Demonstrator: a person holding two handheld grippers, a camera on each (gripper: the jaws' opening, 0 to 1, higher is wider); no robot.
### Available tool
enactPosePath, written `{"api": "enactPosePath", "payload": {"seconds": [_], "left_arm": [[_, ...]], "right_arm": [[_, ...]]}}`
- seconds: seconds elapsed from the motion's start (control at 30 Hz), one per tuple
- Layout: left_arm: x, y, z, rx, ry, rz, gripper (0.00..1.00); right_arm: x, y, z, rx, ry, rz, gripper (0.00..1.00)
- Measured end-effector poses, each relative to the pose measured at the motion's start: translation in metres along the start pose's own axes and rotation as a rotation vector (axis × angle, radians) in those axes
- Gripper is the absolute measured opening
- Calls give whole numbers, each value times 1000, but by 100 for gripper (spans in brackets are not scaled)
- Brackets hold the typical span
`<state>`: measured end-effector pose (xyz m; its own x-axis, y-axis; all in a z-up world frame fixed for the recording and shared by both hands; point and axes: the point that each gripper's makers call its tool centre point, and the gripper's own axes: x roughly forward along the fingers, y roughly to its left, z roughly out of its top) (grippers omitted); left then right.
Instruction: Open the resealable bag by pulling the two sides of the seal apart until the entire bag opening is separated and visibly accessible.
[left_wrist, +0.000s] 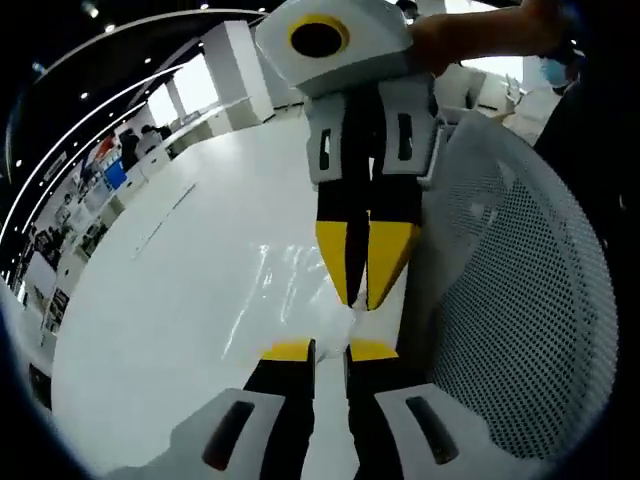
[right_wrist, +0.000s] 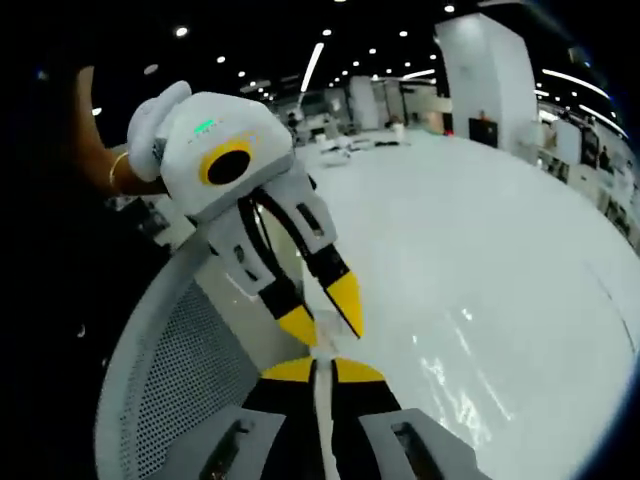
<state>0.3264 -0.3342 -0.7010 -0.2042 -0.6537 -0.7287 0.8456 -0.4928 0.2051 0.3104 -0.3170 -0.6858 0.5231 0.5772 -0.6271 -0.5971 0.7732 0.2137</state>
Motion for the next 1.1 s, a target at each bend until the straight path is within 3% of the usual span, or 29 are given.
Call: {"api": "enactPosePath", "payload": {"seconds": [0.2, 0.27, 0.5, 0.9, 1.1], "left_arm": [[2, -7, -1, 164, 49, -40, 0], [3, -14, -1, 176, 44, -72, 0], [4, -22, -2, 177, 31, -97, 0], [1, -23, -5, 140, 29, -101, 0], [-3, -25, -1, 158, 39, -112, 6]], "right_arm": [[4, 3, -4, -76, 28, -17, 1], [4, 3, -5, -107, 37, -23, 1], [6, 7, -8, -182, 63, -53, 2], [12, 8, -8, -230, 61, -96, 0], [13, 5, -11, -258, 95, -111, 0]]}}
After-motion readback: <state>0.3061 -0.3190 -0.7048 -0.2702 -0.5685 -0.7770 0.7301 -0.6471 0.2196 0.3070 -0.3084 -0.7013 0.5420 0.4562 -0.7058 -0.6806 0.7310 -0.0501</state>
